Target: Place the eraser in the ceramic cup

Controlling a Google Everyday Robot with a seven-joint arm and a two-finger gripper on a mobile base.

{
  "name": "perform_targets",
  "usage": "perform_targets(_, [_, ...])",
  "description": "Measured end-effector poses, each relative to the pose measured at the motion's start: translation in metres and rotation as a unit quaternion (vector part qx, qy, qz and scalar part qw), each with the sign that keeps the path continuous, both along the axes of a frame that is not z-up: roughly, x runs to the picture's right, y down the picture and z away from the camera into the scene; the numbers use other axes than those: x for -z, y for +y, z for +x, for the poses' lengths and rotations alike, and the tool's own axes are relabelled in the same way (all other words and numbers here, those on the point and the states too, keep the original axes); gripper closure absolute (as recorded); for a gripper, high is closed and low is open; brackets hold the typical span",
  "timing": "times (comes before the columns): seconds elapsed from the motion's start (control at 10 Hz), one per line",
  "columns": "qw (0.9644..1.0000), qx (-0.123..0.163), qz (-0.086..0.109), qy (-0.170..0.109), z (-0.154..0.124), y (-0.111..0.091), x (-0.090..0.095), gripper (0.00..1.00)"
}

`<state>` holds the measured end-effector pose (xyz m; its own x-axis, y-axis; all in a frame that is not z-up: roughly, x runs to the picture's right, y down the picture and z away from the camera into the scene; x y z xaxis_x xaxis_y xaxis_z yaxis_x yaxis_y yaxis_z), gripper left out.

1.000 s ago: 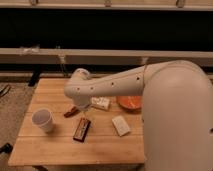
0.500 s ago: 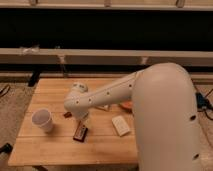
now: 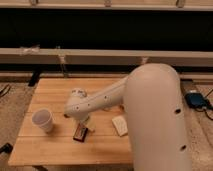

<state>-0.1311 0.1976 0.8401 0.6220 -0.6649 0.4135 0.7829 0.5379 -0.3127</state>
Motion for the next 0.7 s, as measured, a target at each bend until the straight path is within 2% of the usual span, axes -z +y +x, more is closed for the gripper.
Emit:
perform_targets(0.5, [0.9999,0.013,0.001,-0.005,-0.0076,0.0068,-0.0067,0.23])
perform_targets(0.6, [0.9997,0.022,-0.002,-0.008,-0.0096,0.0094,-0.0072,0.36])
perform_targets(0.7, [0.9996,0.027,-0.004,-0.007,-0.0089,0.0105,-0.0071,0.44])
